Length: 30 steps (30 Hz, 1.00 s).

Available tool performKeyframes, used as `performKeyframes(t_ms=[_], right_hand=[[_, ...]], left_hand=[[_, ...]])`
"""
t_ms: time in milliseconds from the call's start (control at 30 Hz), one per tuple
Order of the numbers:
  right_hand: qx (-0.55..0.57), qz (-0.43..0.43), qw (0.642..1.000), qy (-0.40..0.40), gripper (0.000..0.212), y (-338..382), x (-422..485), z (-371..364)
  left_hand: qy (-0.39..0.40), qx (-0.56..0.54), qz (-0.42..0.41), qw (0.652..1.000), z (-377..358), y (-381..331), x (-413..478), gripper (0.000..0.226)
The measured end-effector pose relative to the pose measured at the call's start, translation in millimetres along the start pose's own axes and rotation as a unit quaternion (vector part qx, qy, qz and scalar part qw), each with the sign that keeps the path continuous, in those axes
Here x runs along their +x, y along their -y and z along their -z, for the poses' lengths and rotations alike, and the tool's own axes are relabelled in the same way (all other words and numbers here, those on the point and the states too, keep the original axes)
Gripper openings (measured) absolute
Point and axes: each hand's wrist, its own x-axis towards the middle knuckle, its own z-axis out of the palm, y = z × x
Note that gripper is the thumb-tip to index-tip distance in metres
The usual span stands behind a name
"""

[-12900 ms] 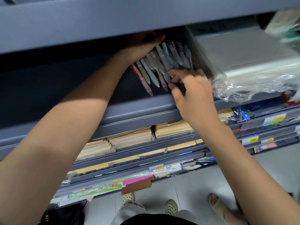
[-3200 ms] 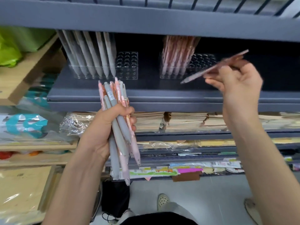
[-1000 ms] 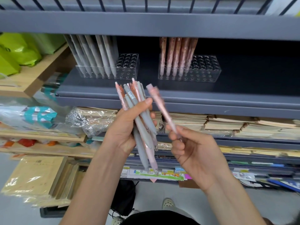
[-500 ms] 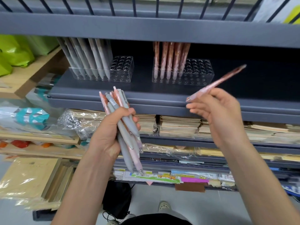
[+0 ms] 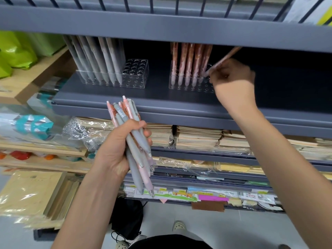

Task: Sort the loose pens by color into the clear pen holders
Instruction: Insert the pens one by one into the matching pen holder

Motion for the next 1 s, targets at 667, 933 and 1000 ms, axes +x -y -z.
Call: performKeyframes(t_ms=[667,933,1000], right_hand=[[-0.194,-0.01,0.98,0.043,0.021,20.3,17.5,-10.6],[-0.121,-0.062,0.989,0.062,0.024,19.1,10.0,-4.2],[-0.038,-0.081,0.995,0.033,0.02,21.0,-6.5,2.6]], left_hand=[[0.02,0.014,0.009,1.0,20.7,-9.6,-3.0,0.008],[0.007,0.006,0.01,1.0,23.1,-15.7,-0.8,0.011],[-0.008,0.005,0.002,1.0,22.4,-17.6,-0.4,0.013]])
